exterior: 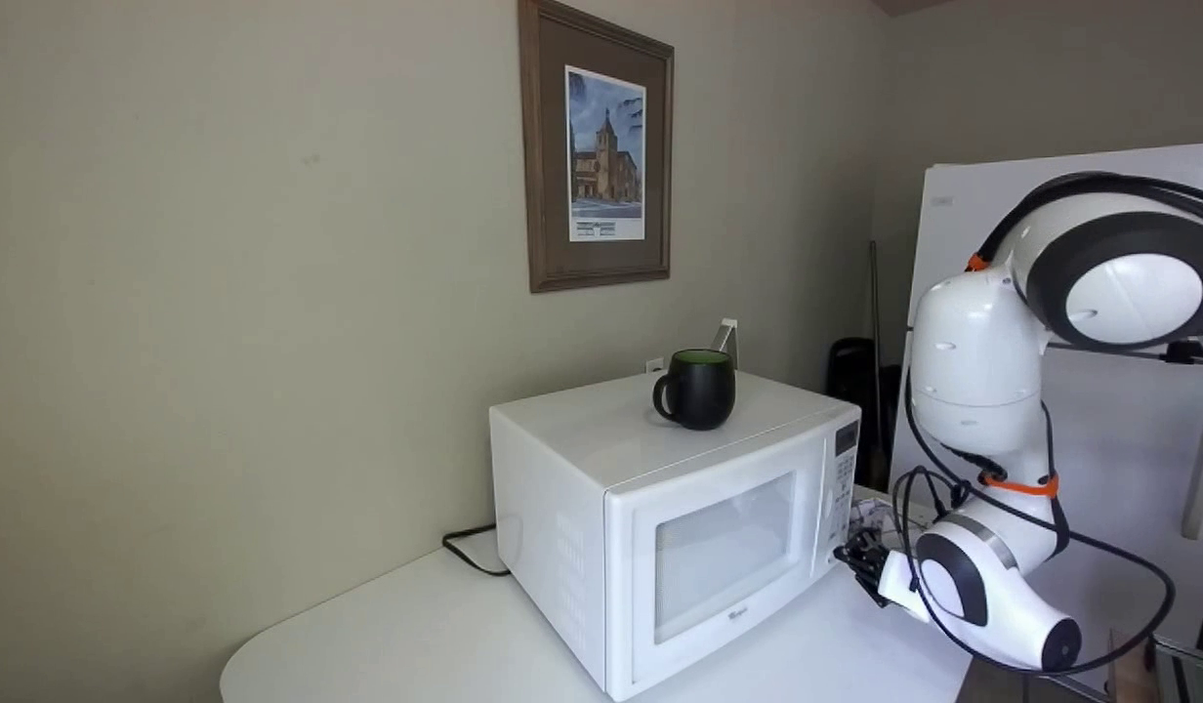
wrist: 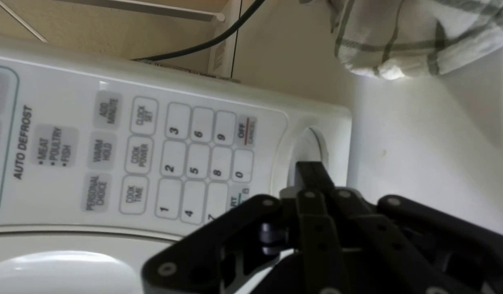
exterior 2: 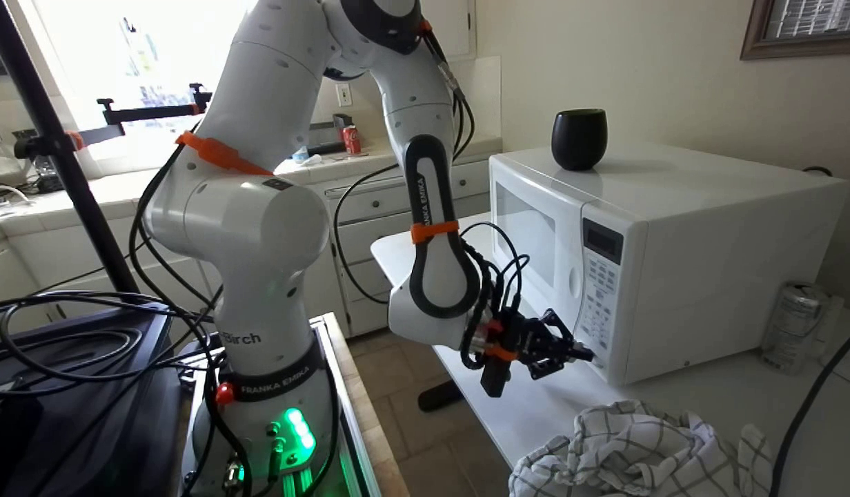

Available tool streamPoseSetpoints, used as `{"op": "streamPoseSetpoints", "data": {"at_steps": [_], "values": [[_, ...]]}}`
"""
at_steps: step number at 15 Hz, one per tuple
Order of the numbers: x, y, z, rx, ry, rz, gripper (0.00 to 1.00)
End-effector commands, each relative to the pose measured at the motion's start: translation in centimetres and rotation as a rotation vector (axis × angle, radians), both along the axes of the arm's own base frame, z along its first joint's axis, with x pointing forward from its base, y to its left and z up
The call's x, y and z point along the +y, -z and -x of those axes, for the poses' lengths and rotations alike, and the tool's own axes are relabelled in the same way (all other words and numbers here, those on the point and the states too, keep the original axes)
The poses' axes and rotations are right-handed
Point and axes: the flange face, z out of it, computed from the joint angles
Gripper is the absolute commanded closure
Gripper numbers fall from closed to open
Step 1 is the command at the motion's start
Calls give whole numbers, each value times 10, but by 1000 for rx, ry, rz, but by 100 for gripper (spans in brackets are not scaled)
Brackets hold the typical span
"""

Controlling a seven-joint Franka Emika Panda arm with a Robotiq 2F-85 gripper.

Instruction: Open the microwave door by pressing the bottom right button

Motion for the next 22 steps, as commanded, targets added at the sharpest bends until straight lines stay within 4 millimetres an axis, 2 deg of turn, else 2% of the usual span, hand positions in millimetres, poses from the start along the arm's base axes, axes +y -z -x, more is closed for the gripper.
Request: {"op": "streamPoseSetpoints", "data": {"at_steps": [1,7,12,13,16,22], "values": [[-14,3,-15,-61,-70,27,100],[-28,16,-1,-58,-152,0,100],[-54,17,6,-88,-179,-39,100],[-33,15,17,-69,-180,-27,99],[-40,17,19,-75,-205,-36,99],[-41,17,19,-75,-208,-37,99]]}}
